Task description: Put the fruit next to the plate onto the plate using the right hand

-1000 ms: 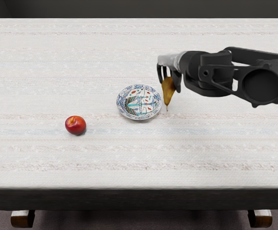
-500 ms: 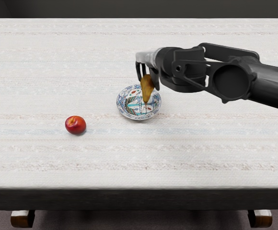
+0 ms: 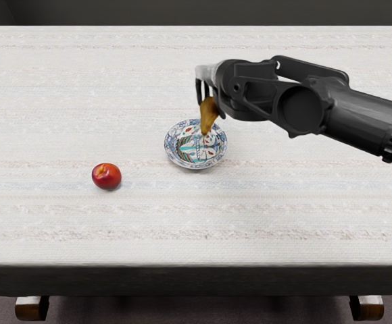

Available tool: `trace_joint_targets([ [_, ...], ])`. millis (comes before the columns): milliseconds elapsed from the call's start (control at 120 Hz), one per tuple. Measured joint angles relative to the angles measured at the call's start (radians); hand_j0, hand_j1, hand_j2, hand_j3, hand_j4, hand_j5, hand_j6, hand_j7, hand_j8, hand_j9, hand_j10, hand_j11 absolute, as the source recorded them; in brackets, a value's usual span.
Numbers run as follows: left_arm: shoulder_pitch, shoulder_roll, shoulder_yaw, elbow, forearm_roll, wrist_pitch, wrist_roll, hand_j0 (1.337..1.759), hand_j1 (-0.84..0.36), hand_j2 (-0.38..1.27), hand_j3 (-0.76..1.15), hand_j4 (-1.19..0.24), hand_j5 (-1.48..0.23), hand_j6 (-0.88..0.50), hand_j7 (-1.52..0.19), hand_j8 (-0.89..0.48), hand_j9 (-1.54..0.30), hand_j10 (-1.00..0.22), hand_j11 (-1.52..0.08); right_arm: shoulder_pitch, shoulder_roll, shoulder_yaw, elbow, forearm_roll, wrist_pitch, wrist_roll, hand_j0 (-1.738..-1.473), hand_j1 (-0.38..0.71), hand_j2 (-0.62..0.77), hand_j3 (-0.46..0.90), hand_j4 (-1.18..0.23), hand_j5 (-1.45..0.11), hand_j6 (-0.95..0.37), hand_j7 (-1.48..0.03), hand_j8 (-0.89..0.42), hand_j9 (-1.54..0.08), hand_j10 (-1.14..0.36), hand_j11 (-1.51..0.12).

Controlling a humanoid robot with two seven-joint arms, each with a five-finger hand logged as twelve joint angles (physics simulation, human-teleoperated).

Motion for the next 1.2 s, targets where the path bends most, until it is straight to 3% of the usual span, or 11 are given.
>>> trace_joint_targets([
  [108, 0.000, 0.000, 0.000, 0.000, 0.000, 0.000, 0.000, 1.658, 0.35, 0.00, 0.00, 0.00, 0.00, 0.00, 0.00, 0.00, 0.00, 0.00, 0.00, 0.000, 0.003, -0.001, -0.012, -0.001, 0.002, 0.000, -1.658, 0.31, 0.40, 0.00, -0.77, -0.93, -0.56, -0.92, -0.64, -0.94, -0.70, -0.94],
  [208, 0.000, 0.000, 0.000, 0.000, 0.000, 0.000, 0.000, 1.658, 0.35, 0.00, 0.00, 0.00, 0.00, 0.00, 0.00, 0.00, 0.00, 0.00, 0.00, 0.000, 0.005, 0.001, -0.015, -0.002, -0.002, 0.000, -1.658, 0.09, 0.24, 0.00, -0.50, -0.60, -0.37, -0.60, -0.42, -0.61, -0.45, -0.61],
  [300, 0.000, 0.000, 0.000, 0.000, 0.000, 0.000, 0.000, 1.658, 0.35, 0.00, 0.00, 0.00, 0.00, 0.00, 0.00, 0.00, 0.00, 0.00, 0.00, 0.001, 0.005, 0.001, -0.014, -0.003, -0.003, 0.000, -1.658, -0.06, 0.15, 0.00, -0.33, -0.40, -0.25, -0.40, -0.28, -0.40, -0.30, -0.40],
  [450, 0.000, 0.000, 0.000, 0.000, 0.000, 0.000, 0.000, 1.658, 0.35, 0.00, 0.00, 0.00, 0.00, 0.00, 0.00, 0.00, 0.00, 0.00, 0.00, 0.012, 0.005, 0.005, 0.012, 0.009, -0.002, 0.000, -1.658, -0.19, 0.07, 0.00, -0.18, -0.22, -0.14, -0.21, -0.15, -0.22, -0.16, -0.22],
  [558, 0.000, 0.000, 0.000, 0.000, 0.000, 0.000, 0.000, 1.658, 0.35, 0.00, 0.00, 0.00, 0.00, 0.00, 0.00, 0.00, 0.00, 0.00, 0.00, 0.013, -0.033, 0.034, 0.091, 0.157, -0.012, 0.000, -1.658, -0.24, 0.04, 0.00, -0.12, -0.14, -0.10, -0.14, -0.10, -0.14, -0.11, -0.14],
  [633, 0.000, 0.000, 0.000, 0.001, 0.000, 0.000, 0.000, 1.658, 0.35, 0.00, 0.00, 0.00, 0.00, 0.00, 0.00, 0.00, 0.00, 0.00, 0.00, 0.010, -0.116, 0.088, 0.215, 0.281, -0.083, 0.000, -1.658, -0.26, 0.02, 0.00, -0.09, -0.11, -0.08, -0.11, -0.08, -0.11, -0.09, -0.11],
  [725, 0.000, 0.000, 0.000, 0.001, 0.000, 0.000, 0.000, 1.658, 0.35, 0.00, 0.00, 0.00, 0.00, 0.00, 0.00, 0.00, 0.00, 0.00, 0.00, -0.035, -0.281, 0.215, 0.406, 0.460, -0.129, 0.000, -1.658, -0.28, 0.01, 0.00, -0.07, -0.09, -0.06, -0.09, -0.07, -0.09, -0.07, -0.09],
  [850, 0.000, 0.000, 0.000, 0.001, 0.000, 0.000, 0.000, 1.658, 0.35, 0.00, 0.00, 0.00, 0.00, 0.00, 0.00, 0.00, 0.00, 0.00, 0.00, -0.154, -0.477, 0.424, 0.592, 0.809, 0.037, 0.000, -1.658, -0.29, 0.00, 0.00, -0.06, -0.07, -0.05, -0.07, -0.05, -0.07, -0.05, -0.07],
  [1025, 0.000, 0.000, 0.000, 0.001, 0.000, 0.000, 0.000, 1.658, 0.35, 0.00, 0.00, 0.00, 0.00, 0.00, 0.00, 0.00, 0.00, 0.00, 0.00, -0.305, -0.685, 0.545, 0.661, 1.273, 0.323, 0.000, -1.658, -0.30, 0.00, 0.00, -0.05, -0.06, -0.05, -0.06, -0.05, -0.06, -0.05, -0.06],
  [1200, 0.012, 0.000, 0.001, -0.010, 0.001, -0.012, 0.000, 1.658, 0.35, 0.00, 0.00, 0.00, 0.00, 0.00, 0.00, 0.00, 0.00, 0.00, 0.00, -0.423, -0.883, 0.563, 0.646, 1.500, 0.383, 0.000, -1.658, -0.30, -0.01, 0.00, -0.04, -0.05, -0.04, -0.05, -0.04, -0.05, -0.04, -0.05],
])
